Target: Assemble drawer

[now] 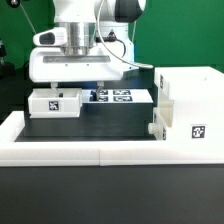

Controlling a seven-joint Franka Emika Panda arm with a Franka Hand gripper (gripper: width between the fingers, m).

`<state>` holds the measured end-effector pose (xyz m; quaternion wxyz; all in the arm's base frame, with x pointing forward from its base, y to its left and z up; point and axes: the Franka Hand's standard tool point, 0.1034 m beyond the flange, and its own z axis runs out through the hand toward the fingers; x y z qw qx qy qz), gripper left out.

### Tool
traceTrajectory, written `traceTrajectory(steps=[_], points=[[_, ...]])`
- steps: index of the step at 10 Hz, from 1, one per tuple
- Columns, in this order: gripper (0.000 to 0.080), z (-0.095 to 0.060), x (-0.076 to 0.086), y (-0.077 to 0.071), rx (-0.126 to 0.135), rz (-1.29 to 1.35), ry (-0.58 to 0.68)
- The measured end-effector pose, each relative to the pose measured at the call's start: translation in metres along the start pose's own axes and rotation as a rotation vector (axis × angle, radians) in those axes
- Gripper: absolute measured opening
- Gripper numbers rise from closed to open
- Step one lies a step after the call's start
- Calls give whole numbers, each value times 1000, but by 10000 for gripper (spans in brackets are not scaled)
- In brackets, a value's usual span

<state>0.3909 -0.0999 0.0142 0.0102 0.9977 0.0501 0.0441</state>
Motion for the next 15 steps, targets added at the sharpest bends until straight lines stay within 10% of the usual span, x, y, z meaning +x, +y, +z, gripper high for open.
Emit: traceTrajectory(steps=[5, 7, 10, 15], points=[[649, 9, -7, -2, 0, -3, -3], [516, 9, -7, -2, 0, -3, -3], [100, 9, -6, -2, 0, -3, -3], [41, 9, -6, -3, 0, -3, -4]])
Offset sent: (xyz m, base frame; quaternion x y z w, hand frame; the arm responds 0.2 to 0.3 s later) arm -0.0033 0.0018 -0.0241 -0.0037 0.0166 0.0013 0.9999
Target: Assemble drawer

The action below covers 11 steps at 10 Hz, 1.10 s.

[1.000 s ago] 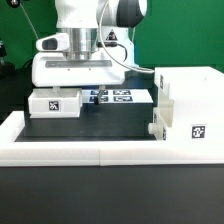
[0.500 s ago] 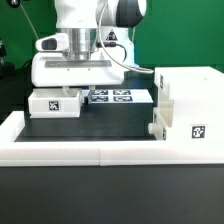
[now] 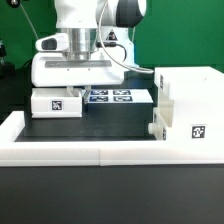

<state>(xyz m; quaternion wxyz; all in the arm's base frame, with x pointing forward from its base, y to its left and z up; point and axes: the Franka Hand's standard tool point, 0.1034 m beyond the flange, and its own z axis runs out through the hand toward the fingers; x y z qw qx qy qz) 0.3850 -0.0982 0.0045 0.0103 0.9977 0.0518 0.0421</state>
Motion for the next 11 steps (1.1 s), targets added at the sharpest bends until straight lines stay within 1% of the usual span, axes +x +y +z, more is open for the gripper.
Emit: traceTrajectory(steps=[5, 6, 7, 8, 9, 10, 11], points=[[42, 0, 0, -1, 1, -1, -2], [42, -6, 4, -8, 21, -23, -29], [42, -18, 15, -13, 33, -45, -37], [42, -29, 26, -14, 43, -74, -41], [42, -36, 38, -20, 60, -84, -56], [42, -45, 56, -28, 69, -106, -54], [42, -51, 72, -36, 75, -122, -47]])
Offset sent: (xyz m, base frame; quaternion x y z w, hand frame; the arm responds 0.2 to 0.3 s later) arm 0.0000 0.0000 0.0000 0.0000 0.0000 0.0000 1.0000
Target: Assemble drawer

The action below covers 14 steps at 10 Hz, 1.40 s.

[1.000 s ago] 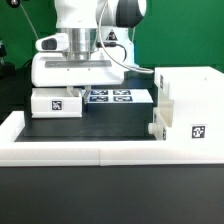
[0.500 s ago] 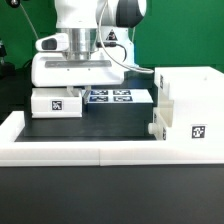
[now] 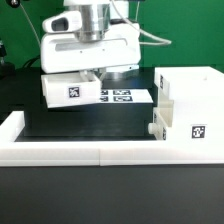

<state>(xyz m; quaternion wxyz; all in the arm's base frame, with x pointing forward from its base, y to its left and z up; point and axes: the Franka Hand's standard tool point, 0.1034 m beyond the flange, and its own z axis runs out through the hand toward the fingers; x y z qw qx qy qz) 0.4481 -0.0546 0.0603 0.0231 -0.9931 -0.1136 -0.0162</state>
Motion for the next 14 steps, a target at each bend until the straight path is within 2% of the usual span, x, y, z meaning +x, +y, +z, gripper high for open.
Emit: traceTrajectory(steps=[2, 4, 5, 8, 11, 14], points=[[42, -11, 36, -22, 9, 16, 15], [42, -15, 54, -43, 5, 53, 37], [42, -14, 56, -48, 2, 21, 44], [42, -13, 54, -44, 0, -35, 41], [42, -13, 53, -43, -5, -267, 39], [42, -3, 53, -32, -12, -584, 25]])
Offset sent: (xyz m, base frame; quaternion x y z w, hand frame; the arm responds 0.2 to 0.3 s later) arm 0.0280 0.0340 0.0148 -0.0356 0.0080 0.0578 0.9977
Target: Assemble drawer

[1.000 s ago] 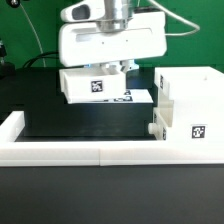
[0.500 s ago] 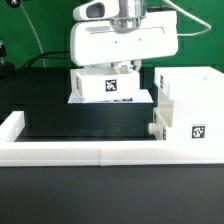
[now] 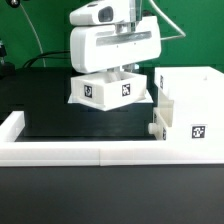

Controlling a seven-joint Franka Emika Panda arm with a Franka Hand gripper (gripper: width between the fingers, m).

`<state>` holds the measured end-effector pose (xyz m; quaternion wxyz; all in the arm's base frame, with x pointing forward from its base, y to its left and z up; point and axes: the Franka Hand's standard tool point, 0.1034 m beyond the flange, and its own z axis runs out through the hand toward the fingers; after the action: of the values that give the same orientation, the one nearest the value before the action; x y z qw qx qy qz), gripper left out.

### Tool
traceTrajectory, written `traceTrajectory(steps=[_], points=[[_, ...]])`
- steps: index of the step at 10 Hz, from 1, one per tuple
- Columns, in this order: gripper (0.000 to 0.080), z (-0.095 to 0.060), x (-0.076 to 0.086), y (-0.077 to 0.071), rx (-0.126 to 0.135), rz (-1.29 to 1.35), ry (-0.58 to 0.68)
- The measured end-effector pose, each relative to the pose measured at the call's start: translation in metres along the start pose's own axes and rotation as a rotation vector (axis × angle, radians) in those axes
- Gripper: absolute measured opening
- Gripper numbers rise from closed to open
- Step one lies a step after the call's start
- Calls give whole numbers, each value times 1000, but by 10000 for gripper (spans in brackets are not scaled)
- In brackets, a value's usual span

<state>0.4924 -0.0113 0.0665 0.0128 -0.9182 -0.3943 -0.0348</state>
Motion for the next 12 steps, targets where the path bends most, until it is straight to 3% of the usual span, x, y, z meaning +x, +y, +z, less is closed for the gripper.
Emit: traceTrajectory(steps=[6, 12], points=[[42, 1, -5, 14, -21, -582, -49], [42, 3, -3, 22, -5, -694, -64]])
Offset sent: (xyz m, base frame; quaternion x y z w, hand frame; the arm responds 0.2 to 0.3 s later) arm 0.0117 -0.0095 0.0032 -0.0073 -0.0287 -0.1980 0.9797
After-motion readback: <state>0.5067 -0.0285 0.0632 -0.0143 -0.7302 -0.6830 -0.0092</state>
